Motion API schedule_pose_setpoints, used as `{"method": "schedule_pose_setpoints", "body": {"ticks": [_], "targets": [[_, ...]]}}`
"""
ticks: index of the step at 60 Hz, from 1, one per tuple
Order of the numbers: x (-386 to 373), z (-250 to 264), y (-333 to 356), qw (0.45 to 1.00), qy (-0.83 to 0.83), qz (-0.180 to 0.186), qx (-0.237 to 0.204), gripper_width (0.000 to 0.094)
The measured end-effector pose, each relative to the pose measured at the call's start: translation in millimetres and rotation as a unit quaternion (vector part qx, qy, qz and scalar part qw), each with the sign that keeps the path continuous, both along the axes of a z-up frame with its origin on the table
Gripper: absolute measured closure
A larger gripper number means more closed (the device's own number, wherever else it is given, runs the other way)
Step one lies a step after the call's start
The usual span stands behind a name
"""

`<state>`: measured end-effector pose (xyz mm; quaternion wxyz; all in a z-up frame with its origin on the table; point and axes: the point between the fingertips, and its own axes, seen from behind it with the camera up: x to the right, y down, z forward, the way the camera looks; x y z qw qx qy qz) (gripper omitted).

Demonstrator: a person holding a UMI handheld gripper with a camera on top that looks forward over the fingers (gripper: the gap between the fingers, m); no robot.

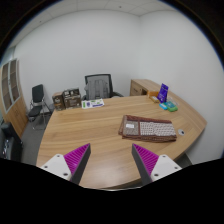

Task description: Fold towel

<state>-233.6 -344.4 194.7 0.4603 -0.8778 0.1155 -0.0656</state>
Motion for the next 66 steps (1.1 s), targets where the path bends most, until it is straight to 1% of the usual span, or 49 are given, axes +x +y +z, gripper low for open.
{"method": "schedule_pose_setpoints", "body": {"ticks": [7,16,20,30,35,40,41,43,49,51,54,57,62,66], "targets": [[46.8,-41.9,81.8,0.999,-0.001,-0.032,-0.009,0.0074],[105.4,-98.8,164.5,0.997,-0.011,-0.072,-0.027,0.0078],[130.8,-125.2,186.9,0.995,-0.013,-0.087,-0.046,0.0077],[161.0,-175.6,229.4,0.989,-0.001,-0.130,-0.072,0.0093],[168.0,-190.8,241.5,0.987,0.003,-0.137,-0.082,0.0120],[169.8,-206.8,244.6,0.985,-0.003,-0.135,-0.104,0.0187],[170.3,-204.3,247.1,0.986,-0.007,-0.133,-0.100,0.0201],[170.5,-204.4,247.7,0.986,-0.013,-0.131,-0.101,0.0261],[165.7,-204.9,253.1,0.989,-0.009,-0.106,-0.105,0.0463],[166.6,-205.3,254.0,0.989,-0.012,-0.099,-0.109,0.0577],[179.3,-204.6,249.9,0.987,-0.035,-0.111,-0.115,0.0839],[179.4,-203.7,250.7,0.987,-0.034,-0.110,-0.113,0.0850],[179.5,-203.3,251.1,0.987,-0.042,-0.094,-0.120,0.0867],[176.5,-199.3,254.0,0.990,-0.022,-0.093,-0.108,0.0878]]}}
